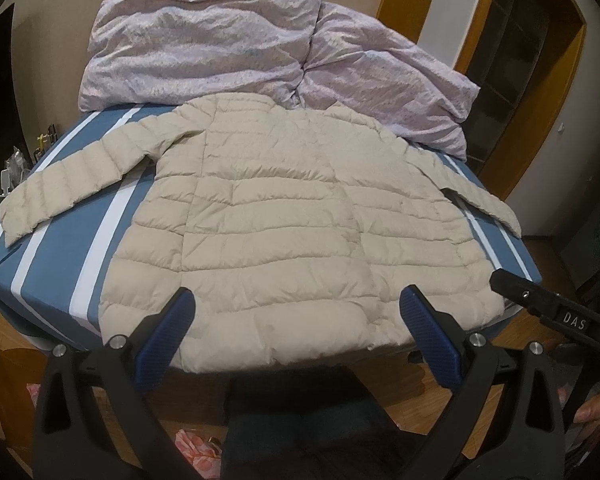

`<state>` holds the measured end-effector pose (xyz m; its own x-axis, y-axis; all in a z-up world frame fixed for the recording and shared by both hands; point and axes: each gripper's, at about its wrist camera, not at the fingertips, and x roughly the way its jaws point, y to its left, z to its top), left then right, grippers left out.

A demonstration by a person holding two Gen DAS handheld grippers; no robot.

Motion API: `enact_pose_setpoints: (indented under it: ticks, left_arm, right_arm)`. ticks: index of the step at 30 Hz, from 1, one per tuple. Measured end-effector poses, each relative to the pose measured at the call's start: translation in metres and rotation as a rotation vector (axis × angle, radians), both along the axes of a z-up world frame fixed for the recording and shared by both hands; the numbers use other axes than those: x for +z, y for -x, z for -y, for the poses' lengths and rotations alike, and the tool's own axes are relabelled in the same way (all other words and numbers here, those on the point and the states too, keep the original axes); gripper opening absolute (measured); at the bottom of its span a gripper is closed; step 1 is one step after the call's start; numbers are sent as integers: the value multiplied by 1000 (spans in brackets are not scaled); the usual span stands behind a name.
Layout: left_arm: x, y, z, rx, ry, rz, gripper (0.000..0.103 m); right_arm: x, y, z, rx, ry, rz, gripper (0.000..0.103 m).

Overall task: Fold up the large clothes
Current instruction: 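Grasp the beige jacket's sleeve cuff with the right tool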

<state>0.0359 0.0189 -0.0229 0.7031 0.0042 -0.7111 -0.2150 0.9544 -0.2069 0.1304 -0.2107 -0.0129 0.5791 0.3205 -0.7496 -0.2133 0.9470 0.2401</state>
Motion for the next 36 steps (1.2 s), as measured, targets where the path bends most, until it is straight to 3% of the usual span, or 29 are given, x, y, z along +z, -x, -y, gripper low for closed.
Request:
enact_pose_setpoints:
  ticks: [11,22,32,36]
  left_arm:
    - [-23,-67,-30,40,-45,-80,101]
    - [-45,-139,-61,136,-203,-87,101]
    - [-87,-181,-80,239,-341,-160,101]
    - [-99,-183,-81,237,-346,-173,101]
  right_arm:
    - [-10,-56,7,-70,5,-36,102]
    - [-35,-137,38,-191,36,-112,102]
    - [-45,-206,125,-439,33,-129,102]
    - [-52,-230,170,-569,43,-147,102]
